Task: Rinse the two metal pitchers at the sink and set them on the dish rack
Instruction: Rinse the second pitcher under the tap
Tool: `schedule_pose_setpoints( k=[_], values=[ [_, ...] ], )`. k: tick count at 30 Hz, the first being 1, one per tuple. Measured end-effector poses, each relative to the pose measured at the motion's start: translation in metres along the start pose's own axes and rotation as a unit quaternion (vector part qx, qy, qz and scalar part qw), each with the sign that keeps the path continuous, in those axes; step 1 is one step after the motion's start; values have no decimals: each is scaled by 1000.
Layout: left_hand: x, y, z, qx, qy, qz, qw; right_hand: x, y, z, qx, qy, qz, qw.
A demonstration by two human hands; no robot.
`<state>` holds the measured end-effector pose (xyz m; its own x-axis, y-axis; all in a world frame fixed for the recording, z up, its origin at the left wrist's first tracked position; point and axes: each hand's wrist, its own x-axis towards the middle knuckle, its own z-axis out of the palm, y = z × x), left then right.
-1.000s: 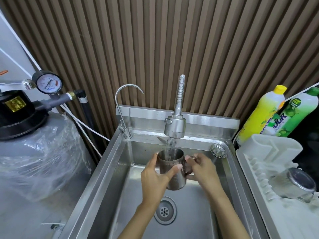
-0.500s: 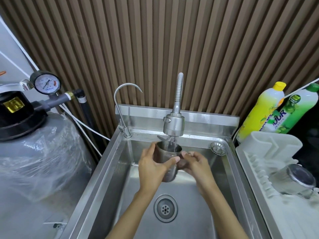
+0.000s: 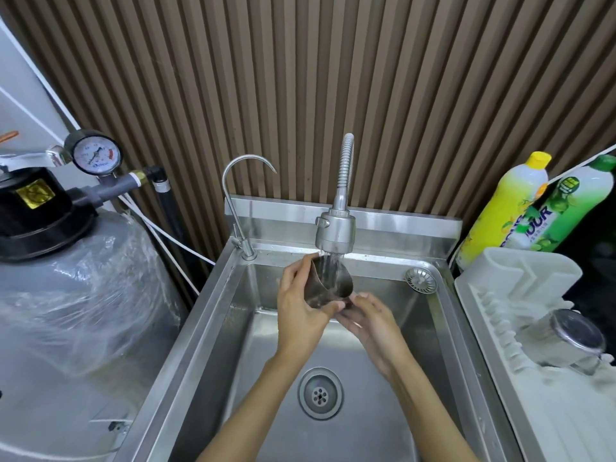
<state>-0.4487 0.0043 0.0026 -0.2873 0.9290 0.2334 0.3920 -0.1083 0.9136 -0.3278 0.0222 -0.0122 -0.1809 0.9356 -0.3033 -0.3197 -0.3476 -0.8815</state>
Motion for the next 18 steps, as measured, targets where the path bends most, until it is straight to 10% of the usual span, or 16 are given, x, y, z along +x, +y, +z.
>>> schedule_pose_setpoints(
  k=[4,9,13,18],
  values=[
    [-8,-2,9,30,9,-106,994,1,-16,-6,-162,95,15,982],
    [0,-12,13,-214,-66,-234,946,2,-41,4,-446,189,-95,870],
    [8,-6,7,-282,-48,-180,941,-2,-27,15,-316,148,-171,921],
    [16,11,-12,-42,-51,-105,992,-3,-7,6,-58,24,-4,998]
  ],
)
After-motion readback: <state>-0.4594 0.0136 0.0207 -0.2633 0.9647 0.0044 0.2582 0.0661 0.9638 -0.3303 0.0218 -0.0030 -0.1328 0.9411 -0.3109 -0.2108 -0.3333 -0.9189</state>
